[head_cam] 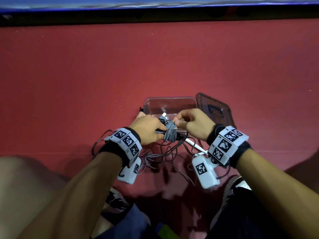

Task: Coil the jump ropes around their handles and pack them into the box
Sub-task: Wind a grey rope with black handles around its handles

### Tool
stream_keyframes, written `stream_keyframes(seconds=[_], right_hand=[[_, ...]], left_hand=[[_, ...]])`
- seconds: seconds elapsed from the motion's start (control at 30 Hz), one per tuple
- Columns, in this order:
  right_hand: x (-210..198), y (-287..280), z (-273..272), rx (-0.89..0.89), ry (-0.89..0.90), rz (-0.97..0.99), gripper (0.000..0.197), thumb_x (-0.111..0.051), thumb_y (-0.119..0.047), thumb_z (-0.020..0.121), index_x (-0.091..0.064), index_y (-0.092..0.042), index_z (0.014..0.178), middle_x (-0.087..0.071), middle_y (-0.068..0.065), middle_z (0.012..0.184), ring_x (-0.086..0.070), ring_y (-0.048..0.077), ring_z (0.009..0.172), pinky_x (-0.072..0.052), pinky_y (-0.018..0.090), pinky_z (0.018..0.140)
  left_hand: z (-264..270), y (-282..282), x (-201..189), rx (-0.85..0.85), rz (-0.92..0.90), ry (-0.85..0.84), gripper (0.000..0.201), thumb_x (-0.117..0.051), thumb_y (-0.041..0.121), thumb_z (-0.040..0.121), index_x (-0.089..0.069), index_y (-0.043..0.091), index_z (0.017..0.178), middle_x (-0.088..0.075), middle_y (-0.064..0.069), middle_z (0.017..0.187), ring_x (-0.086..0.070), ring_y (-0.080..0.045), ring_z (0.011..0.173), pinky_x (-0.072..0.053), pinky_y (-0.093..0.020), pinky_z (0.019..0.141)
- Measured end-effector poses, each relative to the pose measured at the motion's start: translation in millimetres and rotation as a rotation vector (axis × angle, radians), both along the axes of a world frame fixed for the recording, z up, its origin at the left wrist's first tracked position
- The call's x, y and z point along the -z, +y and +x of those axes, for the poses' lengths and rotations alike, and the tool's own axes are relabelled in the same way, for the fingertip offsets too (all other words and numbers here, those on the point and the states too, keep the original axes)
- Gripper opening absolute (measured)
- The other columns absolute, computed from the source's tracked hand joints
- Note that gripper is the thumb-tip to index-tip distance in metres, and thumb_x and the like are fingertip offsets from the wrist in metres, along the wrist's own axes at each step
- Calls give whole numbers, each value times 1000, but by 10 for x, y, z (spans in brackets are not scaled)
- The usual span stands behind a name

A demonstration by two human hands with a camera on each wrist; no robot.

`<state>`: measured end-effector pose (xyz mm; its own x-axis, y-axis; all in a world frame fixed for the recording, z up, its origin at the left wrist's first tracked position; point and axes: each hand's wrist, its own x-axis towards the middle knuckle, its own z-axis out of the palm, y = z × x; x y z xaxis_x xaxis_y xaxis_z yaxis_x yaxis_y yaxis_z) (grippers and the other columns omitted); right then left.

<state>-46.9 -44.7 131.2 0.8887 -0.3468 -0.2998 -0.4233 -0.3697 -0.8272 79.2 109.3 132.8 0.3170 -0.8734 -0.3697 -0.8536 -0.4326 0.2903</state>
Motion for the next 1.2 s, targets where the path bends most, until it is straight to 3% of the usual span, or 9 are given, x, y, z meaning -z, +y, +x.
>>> stream_keyframes(seconds=[0.1, 0.27, 0.43, 0.57, 0.63, 0.73, 0.93, 1.07, 1.2], right_hand=[[27, -36, -1, 20, -46, -52, 17, -67, -17, 94, -71, -23, 78, -72, 2, 77, -61, 11, 72, -54, 36, 79], [20, -33, -10, 31, -49, -54, 9, -71, -21, 92, -78, -23, 87, -68, -22, 70, -59, -10, 67, -44, 17, 74], [3, -34, -3, 11, -30, -149, 6, -75, -28, 88, -80, -28, 90, -72, -17, 84, -65, -2, 86, -47, 17, 83], [34, -56, -10, 29, -45, -179, 5, -76, -36, 86, -78, -33, 83, -74, -13, 79, -67, 4, 80, -53, 25, 80], [54, -68, -19, 53, -50, -191, 15, -76, -42, 84, -75, -30, 76, -72, -6, 71, -64, 7, 68, -53, 26, 71], [62, -75, -34, 96, -73, -96, 26, -77, -42, 83, -72, -21, 70, -73, 1, 68, -63, 9, 60, -54, 26, 64], [34, -59, -37, 181, -177, 240, 15, -70, -24, 92, -79, -17, 82, -74, -2, 72, -66, 12, 66, -55, 31, 71], [-6, -11, -40, 171, -78, 264, 22, -56, -6, 98, -74, -5, 84, -63, -3, 58, -45, 21, 50, -37, 26, 50], [-90, 114, -49, 102, -14, 391, 26, -43, -8, 106, -65, -12, 92, -70, 4, 75, -65, 6, 56, -41, 18, 41]], left_hand=[[20, -18, -67, -35, -21, 50, 12, -65, 40, 96, -71, 49, 91, -59, 15, 60, -51, -14, 74, -28, -39, 107], [48, -1, -92, -119, -80, 139, 19, -66, 35, 95, -76, 47, 107, -77, 11, 93, -58, -20, 97, -21, -32, 102], [65, 4, -124, -83, -53, 74, 39, -58, 14, 90, -75, 49, 90, -56, 14, 53, -42, -14, 66, -27, -38, 109], [78, 29, -109, -160, -88, 228, 22, -69, 28, 92, -78, 42, 106, -63, 29, 60, -49, -7, 70, -32, -38, 109], [71, 42, -124, -214, -99, 354, 24, -75, 23, 89, -79, 37, 108, -66, 29, 65, -54, -3, 72, -43, -32, 101], [71, 63, -147, -266, -126, 556, 31, -72, 2, 89, -79, 23, 111, -69, 24, 64, -60, 8, 57, -48, -11, 65], [115, 76, -73, -337, -334, 771, 33, -74, 3, 85, -79, 28, 106, -77, -3, 109, -69, -18, 107, -50, -44, 107], [107, 50, -58, -403, -450, 856, 30, -70, 1, 90, -75, 18, 113, -75, -12, 112, -68, -22, 105, -50, -45, 107], [76, 47, -74, -444, -514, 968, 20, -70, 13, 88, -80, 17, 106, -76, -19, 104, -73, -29, 96, -54, -42, 94]])
